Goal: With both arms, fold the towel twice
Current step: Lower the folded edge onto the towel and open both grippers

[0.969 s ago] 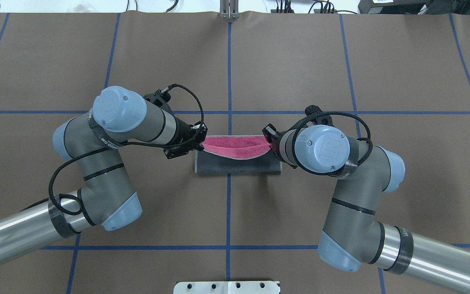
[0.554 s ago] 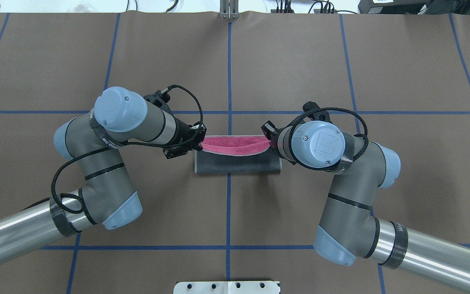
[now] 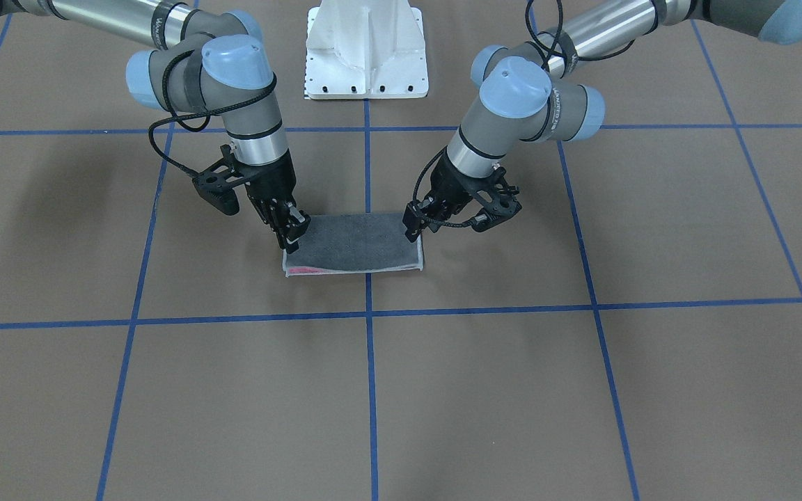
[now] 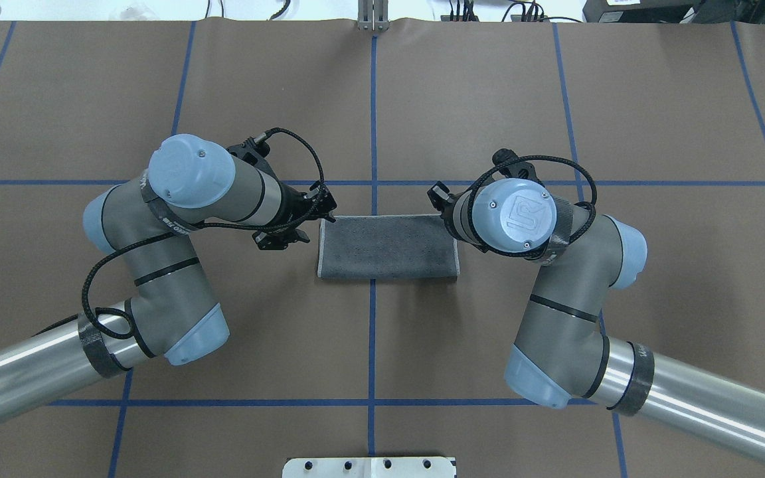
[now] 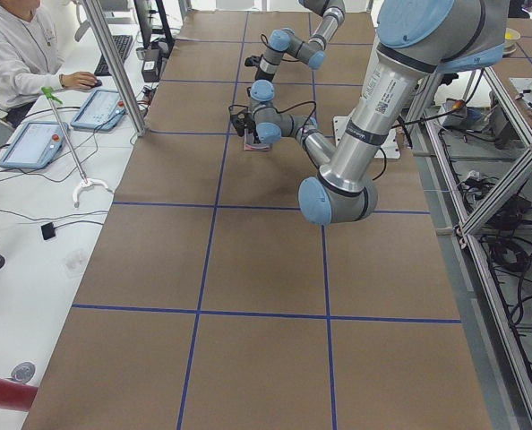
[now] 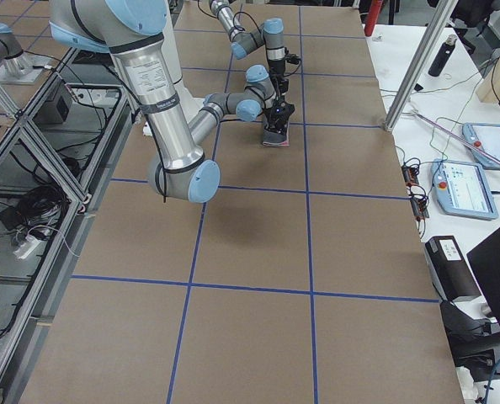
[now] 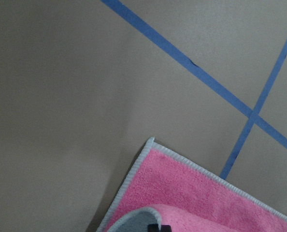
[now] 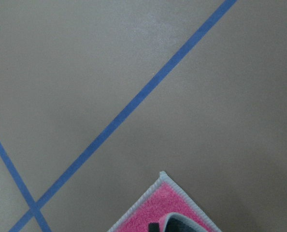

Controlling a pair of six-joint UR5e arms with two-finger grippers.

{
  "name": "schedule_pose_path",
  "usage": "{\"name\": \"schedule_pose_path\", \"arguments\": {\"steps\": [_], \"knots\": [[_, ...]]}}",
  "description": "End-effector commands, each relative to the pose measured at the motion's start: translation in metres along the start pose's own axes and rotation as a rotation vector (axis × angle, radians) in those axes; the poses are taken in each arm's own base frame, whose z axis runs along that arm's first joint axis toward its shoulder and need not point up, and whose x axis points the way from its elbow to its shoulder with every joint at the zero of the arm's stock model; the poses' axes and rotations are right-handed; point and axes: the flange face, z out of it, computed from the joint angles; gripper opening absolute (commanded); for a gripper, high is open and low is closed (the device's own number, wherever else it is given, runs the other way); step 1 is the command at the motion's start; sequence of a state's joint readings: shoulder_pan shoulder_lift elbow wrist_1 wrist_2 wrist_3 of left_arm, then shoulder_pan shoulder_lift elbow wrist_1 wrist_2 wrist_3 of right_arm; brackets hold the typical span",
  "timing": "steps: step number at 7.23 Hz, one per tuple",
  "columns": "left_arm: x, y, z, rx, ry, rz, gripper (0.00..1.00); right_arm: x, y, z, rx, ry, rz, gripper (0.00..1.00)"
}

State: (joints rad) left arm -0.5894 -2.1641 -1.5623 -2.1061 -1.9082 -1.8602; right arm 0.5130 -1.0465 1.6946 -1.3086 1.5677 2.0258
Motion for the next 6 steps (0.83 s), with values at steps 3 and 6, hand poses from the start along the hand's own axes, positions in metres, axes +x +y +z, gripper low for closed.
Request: {"name": "schedule_pose_path", "arguments": {"steps": [3,6], "knots": [[0.008,-0.01,-0.007,0.01,0.013,-0.003,0.85,-0.01,-0.03,-0.005,-0.042,0.016,-0.096,1.0],[0.003,0.01,-0.001,-0.018,0.009,0.019,1.0,-0.01,-0.083,-0.016,-0.11,0.04,-0.352,1.0]]}}
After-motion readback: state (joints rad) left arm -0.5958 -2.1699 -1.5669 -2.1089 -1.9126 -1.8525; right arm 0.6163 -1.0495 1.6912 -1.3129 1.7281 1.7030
